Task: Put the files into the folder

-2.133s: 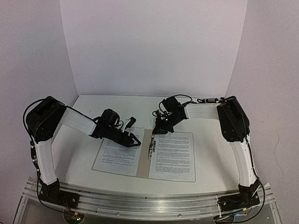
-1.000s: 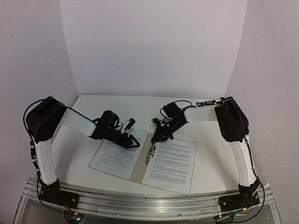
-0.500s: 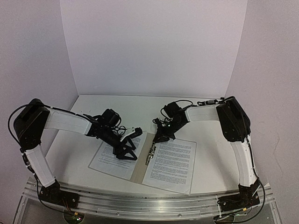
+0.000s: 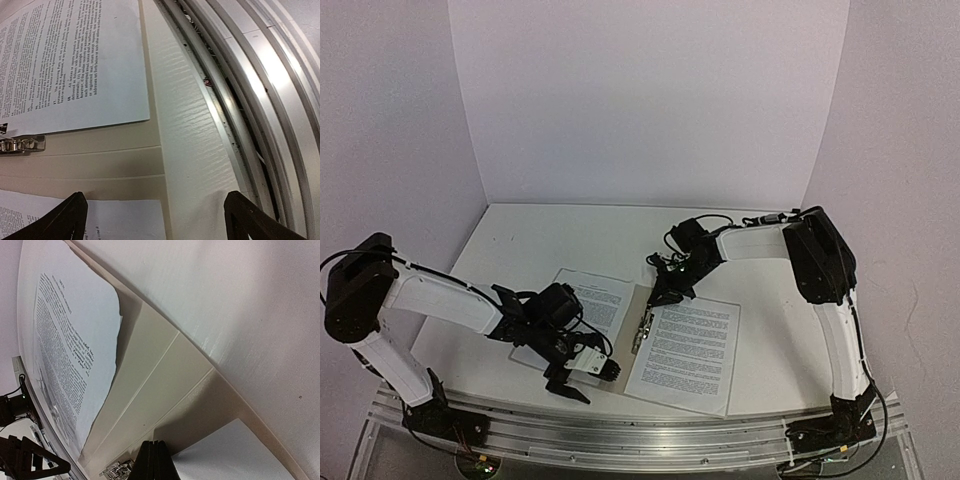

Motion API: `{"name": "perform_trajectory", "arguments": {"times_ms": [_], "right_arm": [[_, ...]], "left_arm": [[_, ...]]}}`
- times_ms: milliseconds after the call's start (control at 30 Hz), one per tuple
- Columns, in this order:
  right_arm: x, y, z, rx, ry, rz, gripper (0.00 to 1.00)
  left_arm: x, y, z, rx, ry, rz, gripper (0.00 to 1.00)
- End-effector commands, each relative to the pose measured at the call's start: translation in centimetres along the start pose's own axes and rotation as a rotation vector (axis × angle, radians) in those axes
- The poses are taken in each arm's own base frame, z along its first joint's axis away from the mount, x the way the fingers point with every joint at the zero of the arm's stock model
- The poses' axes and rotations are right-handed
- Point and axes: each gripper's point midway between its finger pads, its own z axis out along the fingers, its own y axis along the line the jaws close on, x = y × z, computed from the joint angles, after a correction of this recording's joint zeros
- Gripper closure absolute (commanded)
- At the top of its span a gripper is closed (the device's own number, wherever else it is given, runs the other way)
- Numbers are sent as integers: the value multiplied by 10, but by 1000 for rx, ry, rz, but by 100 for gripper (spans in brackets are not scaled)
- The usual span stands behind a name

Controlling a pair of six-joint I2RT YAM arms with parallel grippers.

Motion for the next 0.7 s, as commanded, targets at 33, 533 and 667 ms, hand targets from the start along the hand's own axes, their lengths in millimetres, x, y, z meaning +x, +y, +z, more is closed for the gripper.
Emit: {"name": "perform_trajectory", "arguments": {"times_ms": [33,533,667], "right_arm": [[-2,14,-7,-33,-3,-41,99],[1,50,-26,-126,-2,-47,100],[23,69,-28,-136,27,-68,99]], "left_arm": [[-2,41,-3,-189,38,-4,11],[21,17,14,-89,82,-76,22],[21,16,14,-90,80,-79,23]]}}
